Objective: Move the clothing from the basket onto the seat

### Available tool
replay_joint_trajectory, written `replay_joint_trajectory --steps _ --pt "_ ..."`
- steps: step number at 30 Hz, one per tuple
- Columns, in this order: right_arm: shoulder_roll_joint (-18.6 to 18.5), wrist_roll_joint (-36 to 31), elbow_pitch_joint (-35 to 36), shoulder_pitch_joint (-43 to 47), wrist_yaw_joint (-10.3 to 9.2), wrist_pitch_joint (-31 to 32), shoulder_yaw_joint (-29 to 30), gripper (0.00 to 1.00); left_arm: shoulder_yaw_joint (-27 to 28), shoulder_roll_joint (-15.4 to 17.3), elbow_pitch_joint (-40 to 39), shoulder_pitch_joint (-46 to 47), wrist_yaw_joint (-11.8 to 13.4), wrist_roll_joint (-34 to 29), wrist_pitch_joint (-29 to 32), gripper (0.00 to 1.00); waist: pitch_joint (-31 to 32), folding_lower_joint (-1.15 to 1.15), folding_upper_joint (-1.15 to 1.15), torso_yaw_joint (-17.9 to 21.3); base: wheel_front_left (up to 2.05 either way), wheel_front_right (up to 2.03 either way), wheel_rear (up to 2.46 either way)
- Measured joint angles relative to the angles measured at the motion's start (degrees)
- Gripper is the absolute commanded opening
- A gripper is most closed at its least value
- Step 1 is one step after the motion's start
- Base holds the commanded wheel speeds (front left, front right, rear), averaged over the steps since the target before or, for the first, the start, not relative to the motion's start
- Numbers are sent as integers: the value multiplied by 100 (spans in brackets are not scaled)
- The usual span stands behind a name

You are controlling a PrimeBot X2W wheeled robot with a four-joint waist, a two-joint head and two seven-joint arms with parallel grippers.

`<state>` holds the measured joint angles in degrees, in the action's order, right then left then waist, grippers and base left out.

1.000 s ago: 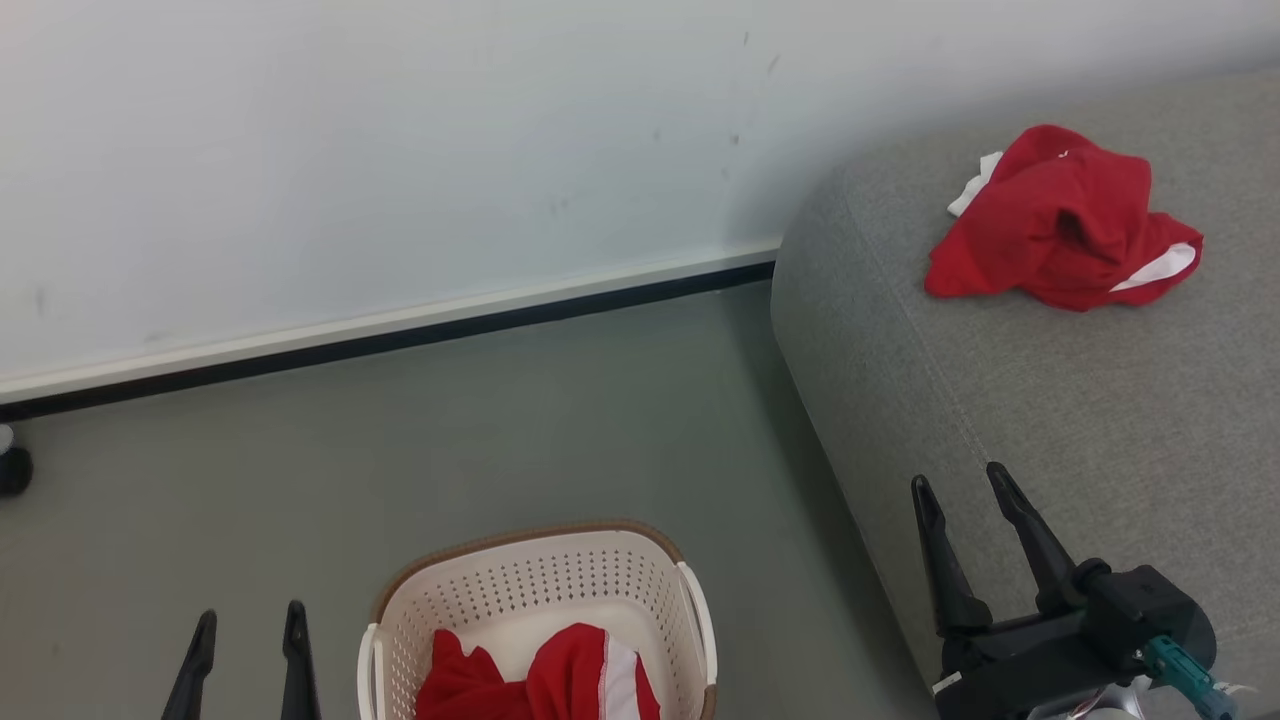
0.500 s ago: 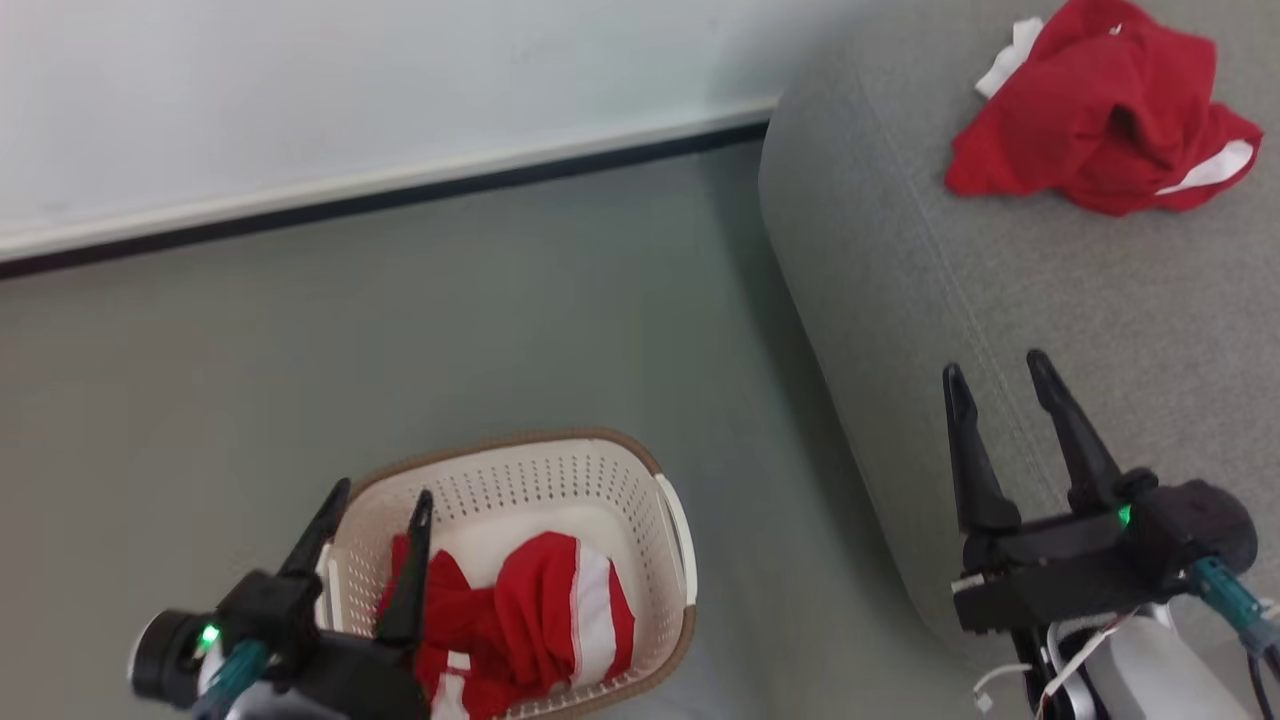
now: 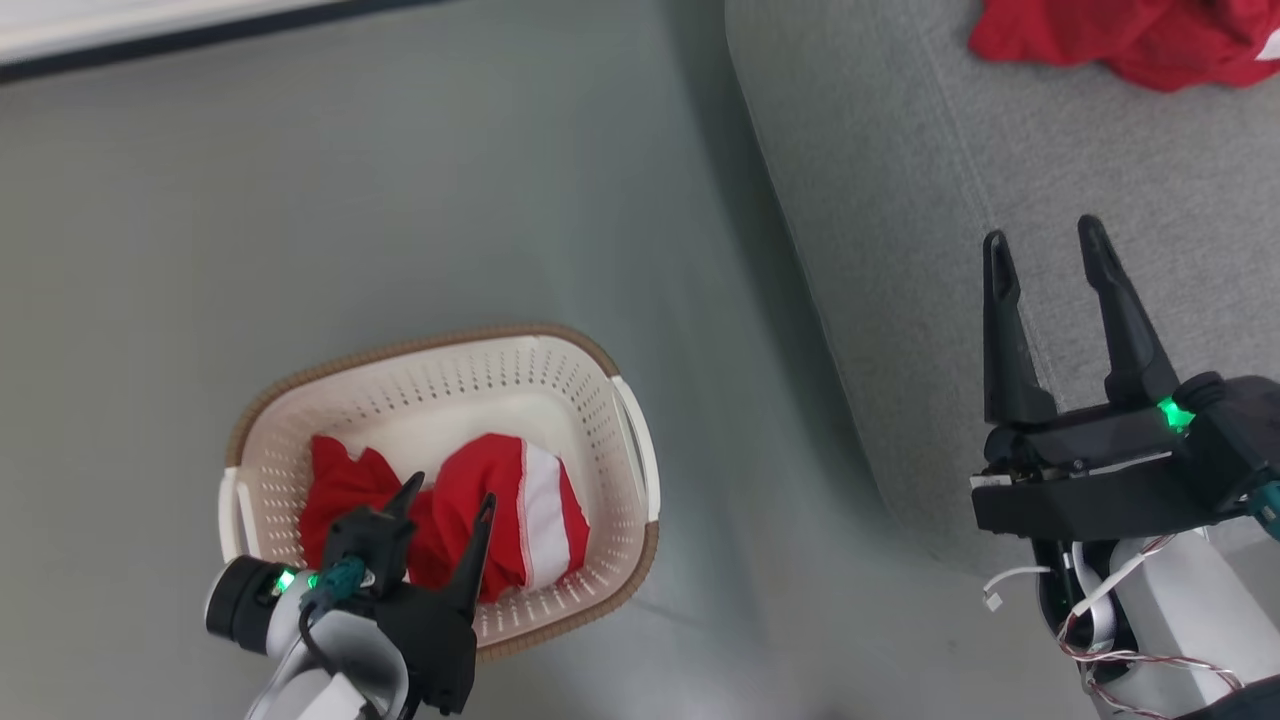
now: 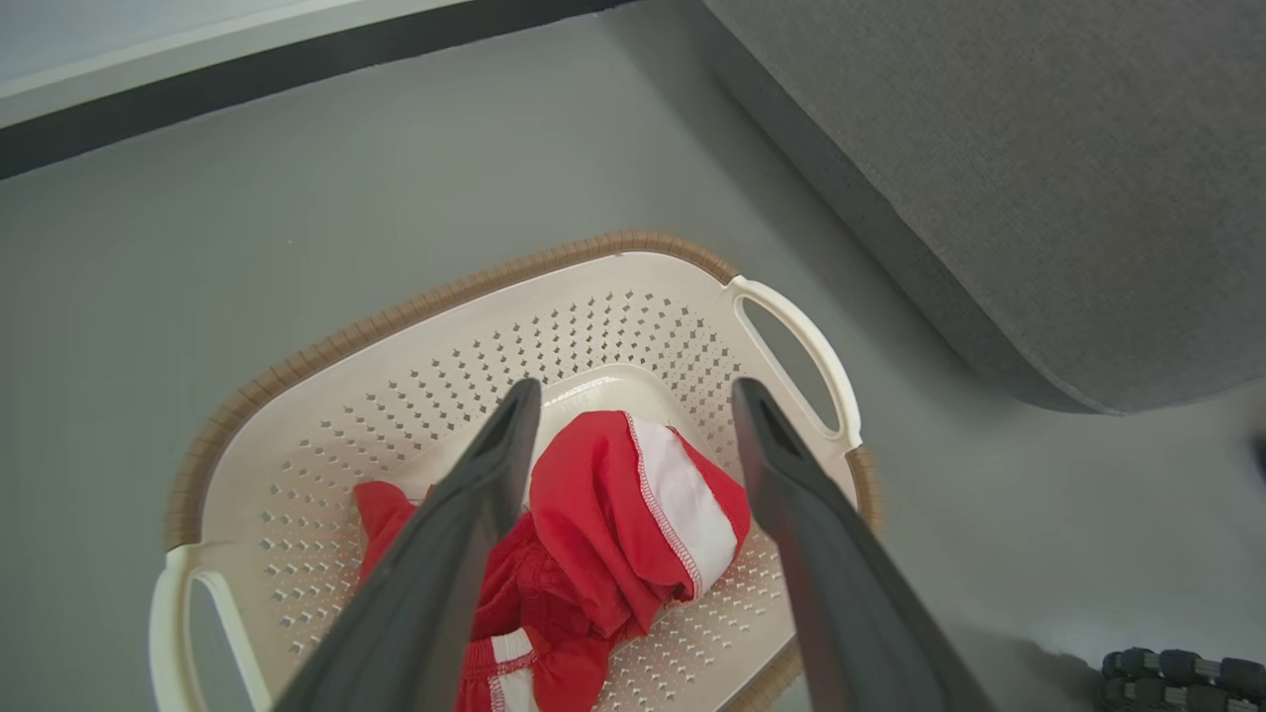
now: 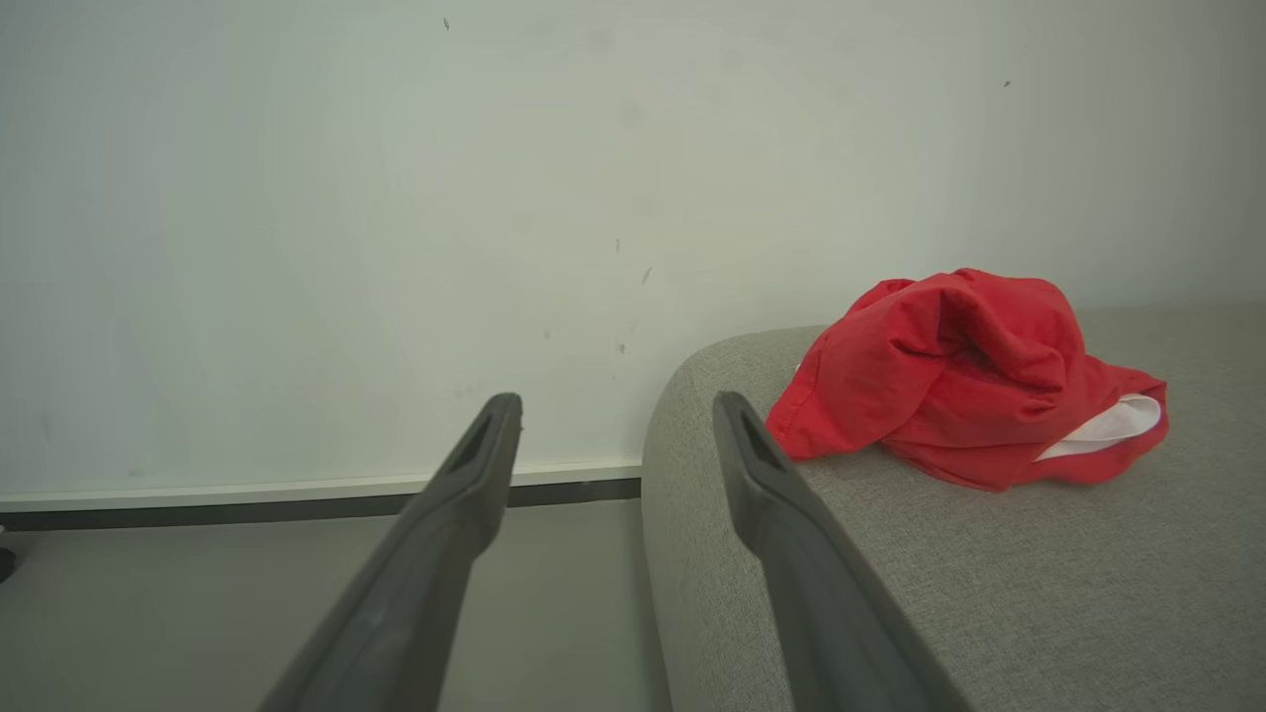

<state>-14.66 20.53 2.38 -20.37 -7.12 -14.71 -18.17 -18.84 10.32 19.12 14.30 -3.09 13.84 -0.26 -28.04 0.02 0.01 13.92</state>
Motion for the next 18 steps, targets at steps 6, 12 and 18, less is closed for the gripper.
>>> replay_joint_trajectory --steps 6,12,18 --pt "134 -105 247 -220 0 -1 108 100 -30 -14 489 509 -45 -47 129 100 -604 -1 0 105 0 0 0" --pt "155 -200 471 -407 0 -1 254 100 -56 -15 866 951 -53 -141 226 100 -1121 -1 0 186 0 0 0" --pt "274 -256 665 -560 0 -1 296 100 -37 55 1124 1419 -58 -209 294 100 -1637 -1 1 271 0 0 0"
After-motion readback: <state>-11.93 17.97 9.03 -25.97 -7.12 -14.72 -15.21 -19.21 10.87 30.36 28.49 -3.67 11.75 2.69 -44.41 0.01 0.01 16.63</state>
